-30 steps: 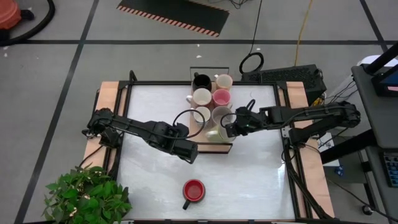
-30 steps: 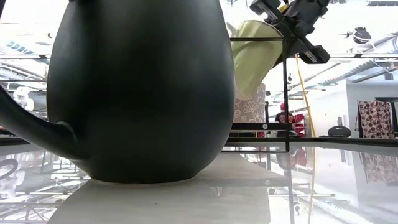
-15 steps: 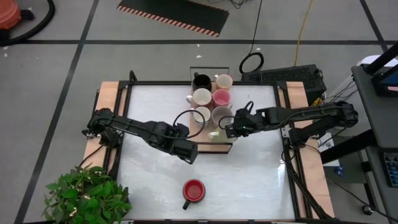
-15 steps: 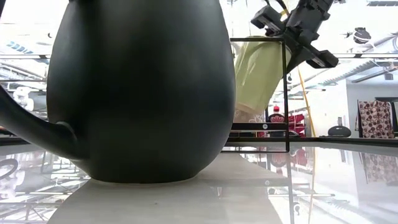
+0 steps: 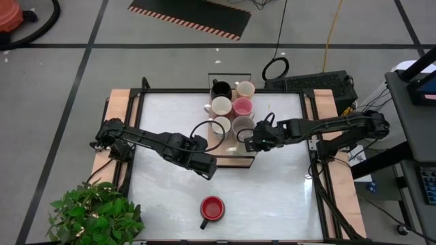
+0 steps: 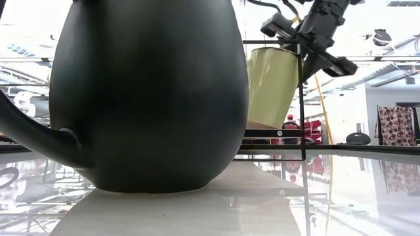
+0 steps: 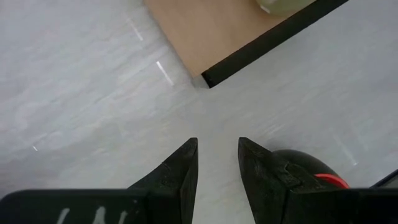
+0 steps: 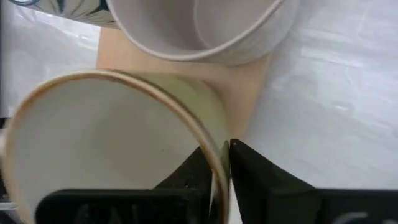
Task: Place coffee mugs
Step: Put the green mug on the shelf, then put the black orange mug on the shelf
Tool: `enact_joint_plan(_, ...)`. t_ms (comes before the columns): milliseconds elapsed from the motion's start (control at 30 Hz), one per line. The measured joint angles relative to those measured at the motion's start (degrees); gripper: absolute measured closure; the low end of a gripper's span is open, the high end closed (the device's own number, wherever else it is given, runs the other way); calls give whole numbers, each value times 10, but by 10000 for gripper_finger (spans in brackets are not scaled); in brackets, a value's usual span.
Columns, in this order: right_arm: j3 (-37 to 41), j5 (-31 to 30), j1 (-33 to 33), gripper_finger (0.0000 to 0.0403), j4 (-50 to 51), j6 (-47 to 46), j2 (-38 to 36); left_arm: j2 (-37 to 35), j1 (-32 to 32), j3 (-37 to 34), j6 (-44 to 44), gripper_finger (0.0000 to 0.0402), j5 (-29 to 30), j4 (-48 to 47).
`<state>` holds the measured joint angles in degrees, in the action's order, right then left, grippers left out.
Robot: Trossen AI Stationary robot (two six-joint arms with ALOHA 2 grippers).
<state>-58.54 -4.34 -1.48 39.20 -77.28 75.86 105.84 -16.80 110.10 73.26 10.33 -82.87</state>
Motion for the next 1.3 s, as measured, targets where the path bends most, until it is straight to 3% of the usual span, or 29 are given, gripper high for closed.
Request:
enact_joint_plan(333, -1, 4, 0, 239, 5, 17, -14, 0, 2, 0, -17, 284, 0, -1)
enact_joint_plan(567, 0, 1, 0, 186, -10, 19, -38, 0, 11, 0, -21, 284, 1, -1)
enact_joint_plan(800, 0, 0, 5, 161, -17, 34, -65, 0, 7, 0, -17, 284, 1, -1)
enact_joint_plan(1000, 0, -1, 12, 156, -11, 53, -94, 0, -6, 0, 46, 284, -1, -24)
enact_joint_plan(1300, 0, -15, 14, 156, -9, 86, -139, 0, -42, 0, 93, 284, -62, -27)
